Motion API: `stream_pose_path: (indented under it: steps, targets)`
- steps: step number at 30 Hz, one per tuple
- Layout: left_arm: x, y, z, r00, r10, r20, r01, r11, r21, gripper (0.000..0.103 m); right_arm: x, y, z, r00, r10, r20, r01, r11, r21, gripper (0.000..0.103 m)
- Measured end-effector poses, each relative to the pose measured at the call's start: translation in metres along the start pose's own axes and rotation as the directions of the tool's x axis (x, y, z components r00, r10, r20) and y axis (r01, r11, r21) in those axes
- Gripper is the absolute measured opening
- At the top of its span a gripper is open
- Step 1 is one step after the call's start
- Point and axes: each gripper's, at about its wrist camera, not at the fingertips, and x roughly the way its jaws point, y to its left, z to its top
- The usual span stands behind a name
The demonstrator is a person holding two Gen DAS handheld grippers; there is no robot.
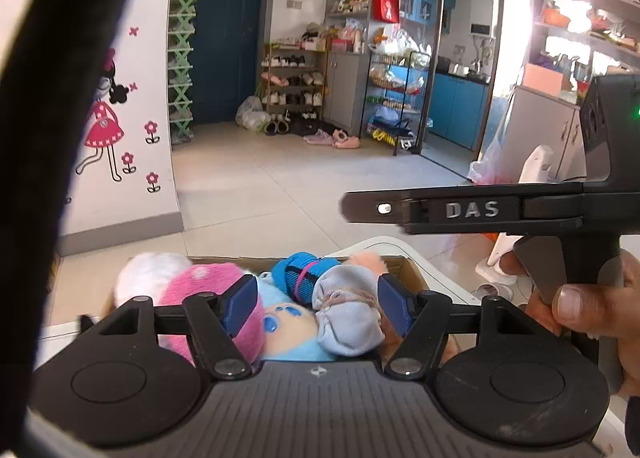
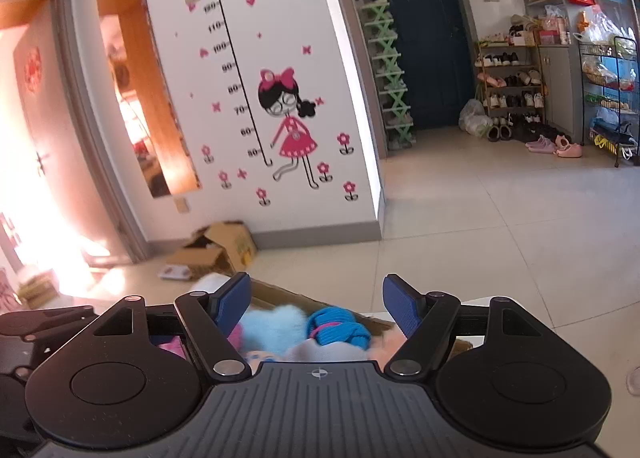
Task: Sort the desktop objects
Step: 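Lower both held items into the box and open both tools, then move the left tool over the black knit doll while the right tool moves over the striped knit doll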
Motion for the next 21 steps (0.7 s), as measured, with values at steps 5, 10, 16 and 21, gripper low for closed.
stream_pose_path:
  steps: [5, 10, 16, 21]
  targets:
    - [-0.056, 0.010, -0.015, 0.999, 0.011, 0.038, -0.010, 1.000, -0.019, 0.070, -0.053, 0.010, -0.021, 0.998, 0.018, 0.059, -0.022, 0.997, 0.071, 0.082]
    - [-0.109, 0.024, -0.048, 0.995, 0.079, 0.056, -0.078, 0.997, -0.014, 0.075, -0.109, 0.038, -0.063, 0.993, 0.051, 0.107, -0.061, 0.994, 0.087, 0.084]
    - [-0.154, 0.046, -0.104, 0.985, 0.169, 0.013, -0.168, 0.984, -0.063, 0.075, -0.149, 0.073, -0.124, 0.991, 0.060, 0.117, -0.067, 0.996, 0.061, 0.085]
    - [-0.190, 0.052, -0.136, 0.970, 0.245, 0.004, -0.242, 0.959, -0.148, 0.077, -0.161, 0.109, -0.162, 0.993, 0.075, 0.095, -0.072, 0.997, -0.031, 0.086]
